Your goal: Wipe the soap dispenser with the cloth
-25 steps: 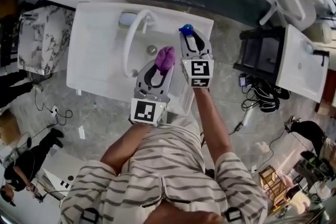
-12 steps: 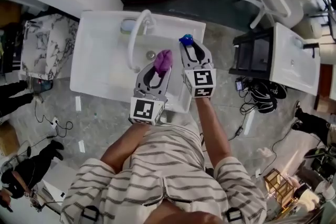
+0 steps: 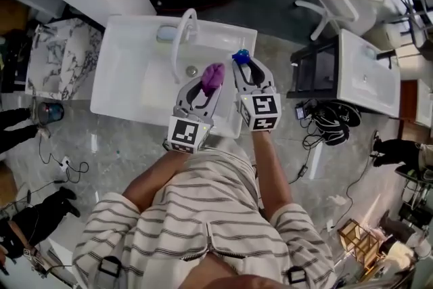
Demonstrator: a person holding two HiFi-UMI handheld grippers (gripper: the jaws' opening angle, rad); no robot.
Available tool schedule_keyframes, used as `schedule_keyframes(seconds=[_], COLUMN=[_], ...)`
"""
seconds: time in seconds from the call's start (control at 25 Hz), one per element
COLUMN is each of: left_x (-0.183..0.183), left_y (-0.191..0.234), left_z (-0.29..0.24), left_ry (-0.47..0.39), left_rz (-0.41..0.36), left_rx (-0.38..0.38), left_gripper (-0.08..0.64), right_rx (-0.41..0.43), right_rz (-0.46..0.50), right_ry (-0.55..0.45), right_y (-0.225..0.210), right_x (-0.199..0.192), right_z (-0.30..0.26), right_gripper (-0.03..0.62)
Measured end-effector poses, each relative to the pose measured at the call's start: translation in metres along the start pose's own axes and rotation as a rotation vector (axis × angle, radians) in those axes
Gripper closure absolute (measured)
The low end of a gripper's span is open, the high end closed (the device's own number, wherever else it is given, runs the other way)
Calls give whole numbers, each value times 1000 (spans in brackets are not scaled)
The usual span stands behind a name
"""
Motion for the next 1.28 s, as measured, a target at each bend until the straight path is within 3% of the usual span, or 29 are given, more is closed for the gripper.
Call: schedule_keyframes(seconds=[0.6,1.28], left_x=[11,13], left_y=[1,-8], left_z=[26,32], left_ry=[-56,-80], left_rz=[-34,-90], left_rx=[-88,-127], left_gripper=[441,440], right_rx=[-26,-8], right_rz=[0,10], right_ry=[-49,-65], right_y=[37,53], right_x=[35,44], right_z=[47,51], right_gripper=[460,460])
Point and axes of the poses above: the fingertips, and each gripper's own axes: z backward along the fingers, y to its left, x out of its top, the point moved 7 cm from there along z, backward along the fingers, and after that the axes turned 7 degrees about x, right-handed, at the moved point
